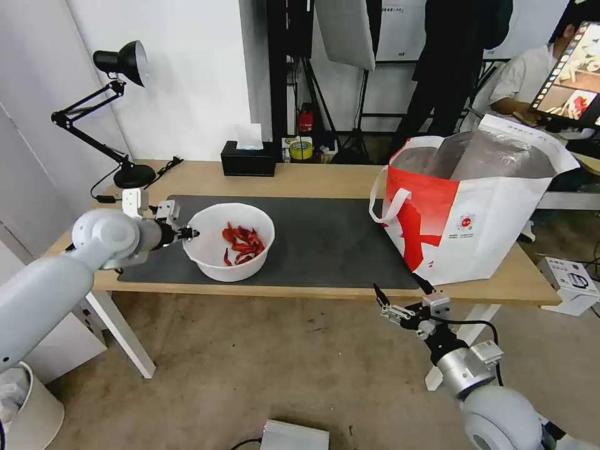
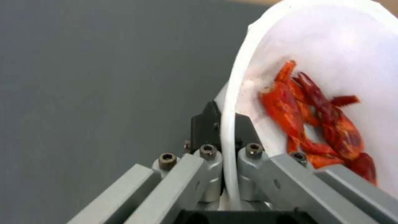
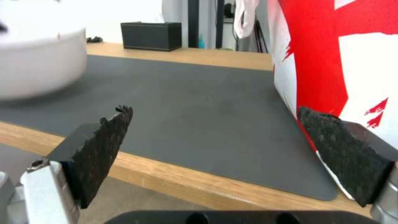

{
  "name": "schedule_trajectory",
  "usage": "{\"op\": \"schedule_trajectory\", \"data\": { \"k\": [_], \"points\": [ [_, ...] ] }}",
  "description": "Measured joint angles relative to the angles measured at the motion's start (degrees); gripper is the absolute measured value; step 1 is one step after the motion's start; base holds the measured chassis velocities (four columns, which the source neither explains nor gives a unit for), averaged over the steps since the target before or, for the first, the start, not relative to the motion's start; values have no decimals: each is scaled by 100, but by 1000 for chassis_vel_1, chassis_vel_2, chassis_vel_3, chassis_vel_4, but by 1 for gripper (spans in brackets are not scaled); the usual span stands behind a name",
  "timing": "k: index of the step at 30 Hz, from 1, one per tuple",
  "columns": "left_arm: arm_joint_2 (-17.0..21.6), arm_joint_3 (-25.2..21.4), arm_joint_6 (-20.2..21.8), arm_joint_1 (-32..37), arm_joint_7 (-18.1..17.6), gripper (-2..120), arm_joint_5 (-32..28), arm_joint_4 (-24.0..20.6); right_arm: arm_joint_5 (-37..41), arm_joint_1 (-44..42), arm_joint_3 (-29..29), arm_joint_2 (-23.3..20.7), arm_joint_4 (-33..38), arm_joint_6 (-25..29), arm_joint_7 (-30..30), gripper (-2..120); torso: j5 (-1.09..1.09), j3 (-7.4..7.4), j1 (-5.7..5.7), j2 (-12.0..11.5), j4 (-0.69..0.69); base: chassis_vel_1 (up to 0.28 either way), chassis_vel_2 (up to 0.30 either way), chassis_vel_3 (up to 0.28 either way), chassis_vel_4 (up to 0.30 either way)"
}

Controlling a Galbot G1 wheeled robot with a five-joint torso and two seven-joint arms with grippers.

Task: Pick up the trash from the table and place it into the takeout bag.

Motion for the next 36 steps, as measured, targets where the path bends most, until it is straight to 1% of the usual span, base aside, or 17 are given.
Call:
{"op": "schedule_trajectory", "data": {
  "k": [3, 4, 7, 12, 15, 17, 19, 20, 23, 24, 26, 27, 28, 31, 32, 35, 36],
  "points": [
    [-179, -2, 0, -394, -423, 0, -388, -176, 0, 0, 0, 0, 0, 0, 0, 100, 1, 0, 0, 0, -1, 0, 0, 0, 0],
    [-179, -2, 0, -394, -423, 0, -388, -176, 0, 0, 0, 0, 0, 0, 0, 100, 1, 0, 0, 0, -1, 0, 0, 0, 0],
    [-369, 73, 0, -801, -669, 0, -627, -294, 0, 0, 0, 0, 0, 0, 0, 100, 0, 0, 0, 0, -1, 0, 0, 0, 0],
    [-508, 316, 0, -1379, -849, 0, -903, -340, 0, 0, 0, 0, 0, 0, 1, 100, 0, 0, 0, 0, 0, 0, 0, 0, 0],
    [-762, 593, 0, -2126, -912, 0, -1077, -295, 0, 0, 0, 0, 0, 0, 1, 100, 0, 0, 0, 0, -1, 0, 0, 0, 0],
    [-869, 675, 0, -2352, -922, 0, -1110, -247, 0, 0, 0, 0, 0, 0, 0, 100, 1, -1, 0, 0, -1, 0, 0, 0, 0],
    [-1176, 917, 0, -2783, -937, 0, -1146, -73, 0, 0, 0, -1, 0, 0, 1, 100, 2, -1, 0, 1, 0, 0, 0, 0, 0],
    [-1176, 917, 0, -2783, -937, 0, -1146, -73, 0, 0, 0, -1, 0, 0, 1, 100, 2, -1, 0, 1, 0, 0, 0, 0, 0],
    [-1771, 1254, 0, -3314, -944, 0, -1170, 347, 0, 0, 0, 0, 0, 0, 1, 100, 2, 0, 0, 1, -2, 0, 0, 0, 0],
    [-1771, 1254, 0, -3314, -944, 0, -1170, 347, 0, 0, 0, 0, 0, 0, 1, 100, 2, 0, 0, 1, -2, 0, 0, 0, 0],
    [-2198, 1450, 0, -3611, -968, 0, -1172, 652, 0, 1, 0, 0, 1, 0, 1, 100, 3, 0, 1, 1, -2, 0, 0, 0, 0],
    [-2362, 1503, 0, -3690, -986, 0, -1172, 770, 0, 1, 0, -1, 0, 0, 1, 100, 4, -1, 0, 1, -2, 0, 0, 0, 0],
    [-2362, 1503, 0, -3690, -986, 0, -1172, 770, 0, 1, 0, -1, 0, 0, 1, 100, 4, -1, 0, 1, -2, 0, 0, 0, 0],
    [-2853, 1665, 0, -3895, -1083, 0, -1166, 1205, 0, 1, 0, 0, 0, 0, 1, 100, 1, 0, 0, 0, -1, 0, 0, 0, 0],
    [-2853, 1665, 0, -3895, -1083, 0, -1166, 1205, 0, 1, 0, 0, 0, 0, 1, 100, 1, 0, 0, 0, -1, 0, 0, 0, 0],
    [-3301, 1775, 0, -4087, -1109, 0, -1146, 1755, 0, 1, 0, 0, 0, 0, 1, 100, 1, 0, 1, 0, -1, 0, 0, 0, 0],
    [-3301, 1775, 0, -4087, -1109, 0, -1146, 1755, 0, 1, 0, 0, 0, 0, 1, 100, 1, 0, 1, 0, -1, 0, 0, 0, 0]
  ]
}}
